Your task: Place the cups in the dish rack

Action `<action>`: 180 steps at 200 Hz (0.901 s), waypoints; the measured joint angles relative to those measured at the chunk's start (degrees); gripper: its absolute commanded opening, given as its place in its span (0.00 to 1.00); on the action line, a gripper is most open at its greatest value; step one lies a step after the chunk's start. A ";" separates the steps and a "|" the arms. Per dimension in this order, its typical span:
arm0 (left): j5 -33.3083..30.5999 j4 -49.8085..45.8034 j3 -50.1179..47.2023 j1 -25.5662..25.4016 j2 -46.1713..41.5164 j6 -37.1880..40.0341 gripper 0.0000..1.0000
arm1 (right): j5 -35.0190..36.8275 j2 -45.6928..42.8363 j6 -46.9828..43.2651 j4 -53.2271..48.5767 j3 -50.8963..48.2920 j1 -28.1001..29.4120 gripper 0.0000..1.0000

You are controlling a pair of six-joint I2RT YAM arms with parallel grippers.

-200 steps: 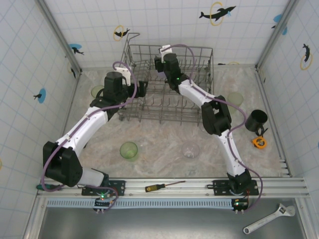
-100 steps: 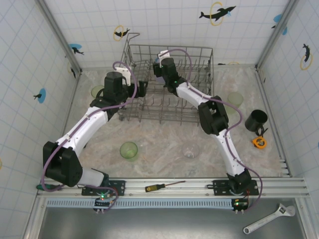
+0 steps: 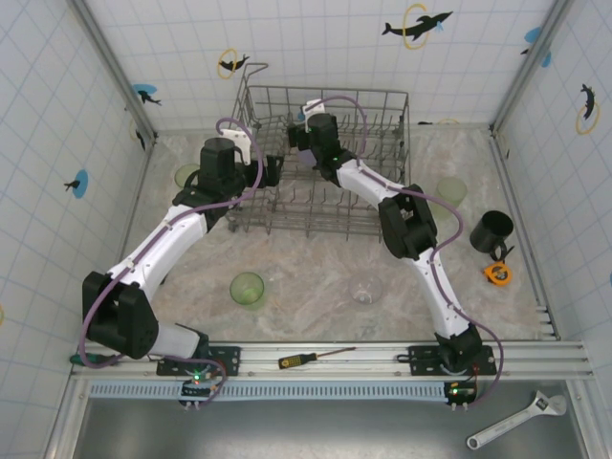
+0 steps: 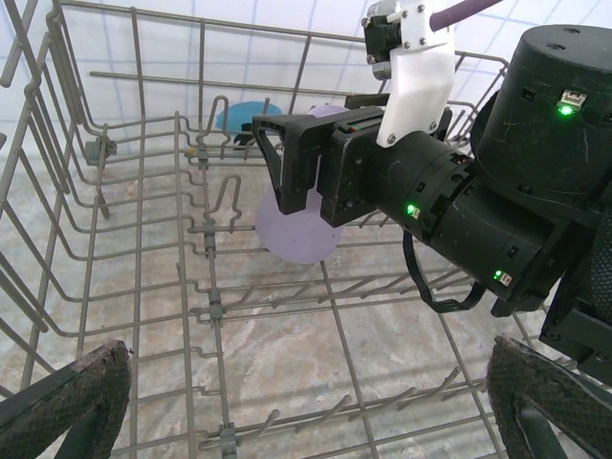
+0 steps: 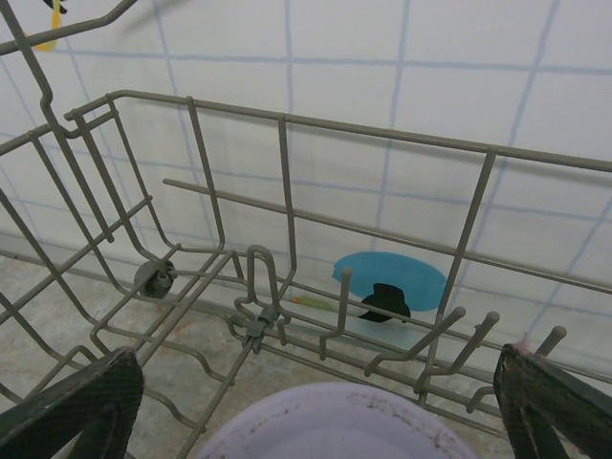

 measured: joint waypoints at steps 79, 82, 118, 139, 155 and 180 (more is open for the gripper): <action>-0.70 0.02 0.00 0.00 -0.02 -0.15 0.98 | -0.46 -2.97 1.16 -4.83 -0.02 0.42 1.00; -0.76 0.02 0.00 0.00 -0.04 -0.17 0.98 | -0.50 -3.41 1.33 -5.22 -0.02 0.42 1.00; -1.49 -0.07 0.00 0.00 -0.35 -0.22 0.98 | -0.44 -9.79 3.15 -9.27 -0.02 0.42 1.00; -1.53 -0.13 0.00 0.00 -0.39 -0.26 0.98 | -0.39 -14.47 4.42 -11.02 -0.50 0.48 1.00; -1.51 -0.26 0.00 0.00 -0.39 -0.44 0.97 | -0.20 -19.34 5.44 -12.44 -3.28 0.63 1.00; -1.51 -0.79 0.02 0.00 -0.39 -0.44 0.98 | 0.96 -26.69 6.71 -14.43 -9.62 1.14 1.00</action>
